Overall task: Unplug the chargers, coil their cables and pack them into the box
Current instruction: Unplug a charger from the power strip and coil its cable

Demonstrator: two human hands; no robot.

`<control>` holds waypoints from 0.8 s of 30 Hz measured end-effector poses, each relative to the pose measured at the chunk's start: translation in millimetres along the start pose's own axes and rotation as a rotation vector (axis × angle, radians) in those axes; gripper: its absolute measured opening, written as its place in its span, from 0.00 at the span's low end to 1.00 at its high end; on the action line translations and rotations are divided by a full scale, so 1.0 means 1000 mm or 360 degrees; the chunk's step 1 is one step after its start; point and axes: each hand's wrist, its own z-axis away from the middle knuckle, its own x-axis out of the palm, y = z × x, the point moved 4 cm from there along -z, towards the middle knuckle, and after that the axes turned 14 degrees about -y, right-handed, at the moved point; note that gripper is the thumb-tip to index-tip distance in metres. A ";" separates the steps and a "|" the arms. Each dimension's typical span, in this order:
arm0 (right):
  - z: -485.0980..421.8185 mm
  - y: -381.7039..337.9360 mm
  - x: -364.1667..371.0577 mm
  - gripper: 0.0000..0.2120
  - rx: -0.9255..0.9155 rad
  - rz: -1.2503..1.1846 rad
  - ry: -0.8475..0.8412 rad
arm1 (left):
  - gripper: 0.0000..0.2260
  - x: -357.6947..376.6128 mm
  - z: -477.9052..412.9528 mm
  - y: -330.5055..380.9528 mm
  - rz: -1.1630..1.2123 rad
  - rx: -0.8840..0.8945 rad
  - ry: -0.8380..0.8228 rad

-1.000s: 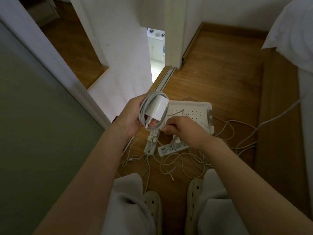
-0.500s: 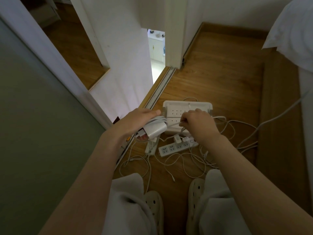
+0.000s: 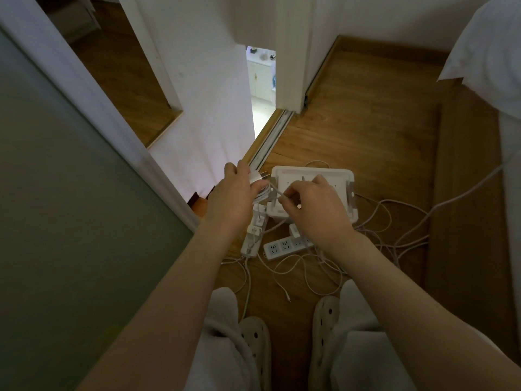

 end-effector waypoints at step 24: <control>0.007 0.006 -0.005 0.09 -0.0121 -0.0398 -0.0145 | 0.12 -0.011 0.012 0.007 0.0606 -0.0023 0.0506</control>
